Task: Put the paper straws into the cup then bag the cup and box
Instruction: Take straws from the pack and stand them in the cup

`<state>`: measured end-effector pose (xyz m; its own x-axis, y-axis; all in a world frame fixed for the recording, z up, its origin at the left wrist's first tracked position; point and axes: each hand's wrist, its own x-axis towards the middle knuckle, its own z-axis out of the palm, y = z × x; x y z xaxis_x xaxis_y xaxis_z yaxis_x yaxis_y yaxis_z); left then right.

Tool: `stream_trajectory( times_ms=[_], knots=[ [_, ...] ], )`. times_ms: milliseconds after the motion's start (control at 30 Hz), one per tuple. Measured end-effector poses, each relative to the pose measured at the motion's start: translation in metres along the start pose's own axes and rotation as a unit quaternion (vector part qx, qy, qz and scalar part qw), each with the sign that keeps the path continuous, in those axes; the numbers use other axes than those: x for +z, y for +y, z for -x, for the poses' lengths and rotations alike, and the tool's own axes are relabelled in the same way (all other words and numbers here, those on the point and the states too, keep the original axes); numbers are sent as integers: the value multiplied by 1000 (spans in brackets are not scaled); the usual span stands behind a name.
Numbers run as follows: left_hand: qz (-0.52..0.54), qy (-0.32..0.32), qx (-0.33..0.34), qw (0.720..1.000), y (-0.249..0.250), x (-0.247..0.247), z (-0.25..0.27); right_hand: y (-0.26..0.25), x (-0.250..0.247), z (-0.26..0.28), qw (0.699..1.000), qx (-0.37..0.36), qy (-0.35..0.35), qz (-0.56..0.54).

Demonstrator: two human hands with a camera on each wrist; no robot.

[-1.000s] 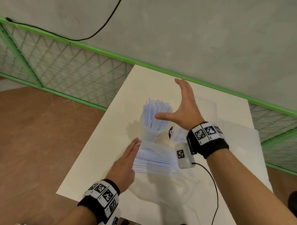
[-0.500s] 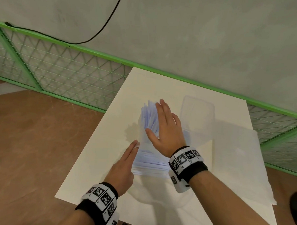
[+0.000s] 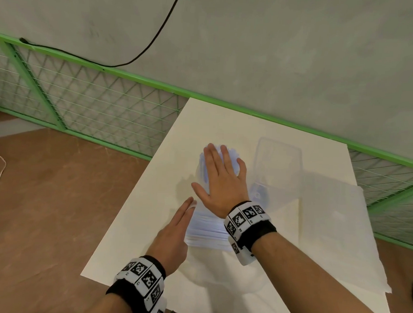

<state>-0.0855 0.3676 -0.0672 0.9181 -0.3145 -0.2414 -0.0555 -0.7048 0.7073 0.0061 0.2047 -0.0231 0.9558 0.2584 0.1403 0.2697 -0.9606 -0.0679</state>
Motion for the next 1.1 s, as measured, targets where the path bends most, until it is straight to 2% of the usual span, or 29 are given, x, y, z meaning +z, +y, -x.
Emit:
stream_trajectory(
  times_ms=[67, 100, 200, 233, 333, 367, 467, 500, 600, 667, 700, 733, 767, 833, 867, 933, 1100],
  knots=[
    [2, 0, 0, 1000, 0, 0, 1, 0, -6, -5, 999, 10, 29, -23],
    [1, 1, 0, 1000, 0, 0, 1, -1, -7, -8, 999, 8, 23, -27],
    [-8, 0, 3, 1000, -1, 0, 1, -2, -7, -12, 999, -15, -50, 10],
    [-10, -1, 4, 1000, -2, 0, 0, -2, -6, -11, 998, -15, -56, 8],
    [-12, -4, 8, 1000, -5, 0, -1, -4, -11, -10, 999, -19, 0, -35],
    [-12, -5, 6, 1000, -5, 0, -1, -5, -11, -9, 999, -29, -2, -32],
    [-11, -6, 3, 1000, -5, 0, -1, -7, -8, -5, 996, -50, -71, 16],
    [-12, -7, 2, 1000, -5, 0, -1, -6, -8, -5, 996, -48, -72, 13],
    [-8, -6, 6, 1000, -6, 0, -1, -9, -25, 4, 997, -62, 26, -48],
    [-8, -8, 4, 1000, -8, 0, -1, -15, -32, 20, 984, -113, 97, -98],
    [-11, -10, -1, 1000, -8, 1, -1, -20, -34, 32, 978, -142, 97, -116],
    [-14, -12, -4, 1000, -9, 1, 0, -26, -33, 46, 977, -162, 63, -122],
    [-14, -11, -2, 1000, -8, 2, 0, -31, -29, 58, 980, -163, -5, -116],
    [2, -10, 7, 1000, -7, 4, 1, -36, -9, 78, 976, -126, -155, -81],
    [12, -12, 7, 1000, -7, 5, 1, -37, 6, 86, 972, -105, -201, -55],
    [17, -13, 10, 1000, -4, 6, 2, -35, 38, 97, 968, -75, -241, -9],
    [15, 3, 16, 1000, -5, 5, 3, -26, 95, 112, 972, -3, -234, 14]
  ],
)
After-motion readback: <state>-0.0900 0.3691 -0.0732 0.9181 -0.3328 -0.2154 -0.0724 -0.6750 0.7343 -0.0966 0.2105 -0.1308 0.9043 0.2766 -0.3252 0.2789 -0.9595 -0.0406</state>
